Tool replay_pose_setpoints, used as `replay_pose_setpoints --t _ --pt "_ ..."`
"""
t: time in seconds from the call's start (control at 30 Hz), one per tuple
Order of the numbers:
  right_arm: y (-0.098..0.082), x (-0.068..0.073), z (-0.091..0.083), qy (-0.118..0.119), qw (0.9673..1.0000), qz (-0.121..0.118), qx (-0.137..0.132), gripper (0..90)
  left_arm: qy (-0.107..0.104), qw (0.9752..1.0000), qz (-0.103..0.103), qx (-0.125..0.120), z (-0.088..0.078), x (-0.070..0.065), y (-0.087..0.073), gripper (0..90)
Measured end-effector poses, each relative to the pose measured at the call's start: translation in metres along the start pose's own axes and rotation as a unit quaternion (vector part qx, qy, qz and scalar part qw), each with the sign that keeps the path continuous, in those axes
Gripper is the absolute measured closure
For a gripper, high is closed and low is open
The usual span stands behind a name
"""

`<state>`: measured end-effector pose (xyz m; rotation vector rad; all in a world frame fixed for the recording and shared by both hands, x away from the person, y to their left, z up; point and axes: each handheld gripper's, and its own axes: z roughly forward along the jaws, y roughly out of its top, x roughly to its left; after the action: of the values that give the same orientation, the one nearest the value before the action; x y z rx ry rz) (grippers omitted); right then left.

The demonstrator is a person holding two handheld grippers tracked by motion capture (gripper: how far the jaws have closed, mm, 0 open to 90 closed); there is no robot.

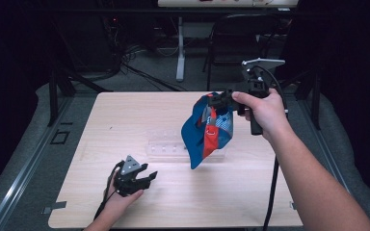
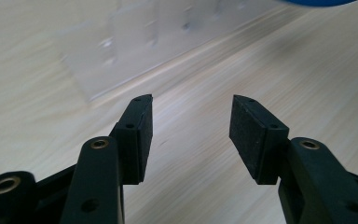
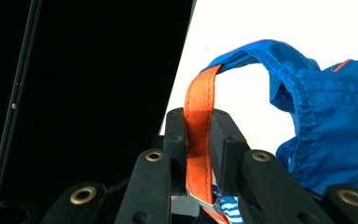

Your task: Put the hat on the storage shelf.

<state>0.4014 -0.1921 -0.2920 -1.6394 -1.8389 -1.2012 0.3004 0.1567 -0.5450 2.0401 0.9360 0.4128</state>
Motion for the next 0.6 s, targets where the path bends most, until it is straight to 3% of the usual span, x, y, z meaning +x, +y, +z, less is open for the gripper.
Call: replay_pose_setpoints --t 0.17,0.47,0.6 --pt "0.002 -0.001 0.003 -0.001 1.0 -0.001 -0.003 78.4 -0.02 0.9991 0.037 -0.007 0.013 -0.029 0.017 50.2" --pt "0.002 -0.002 0.004 0.0 1.0 0.0 -0.004 78.4 -0.053 0.9966 0.057 -0.028 0.029 -0.068 0.038 52.1" --pt "0.001 -0.001 0.005 0.0 1.0 -0.002 0.0 78.4 -0.048 0.9955 0.072 -0.038 0.033 -0.083 0.045 52.0"
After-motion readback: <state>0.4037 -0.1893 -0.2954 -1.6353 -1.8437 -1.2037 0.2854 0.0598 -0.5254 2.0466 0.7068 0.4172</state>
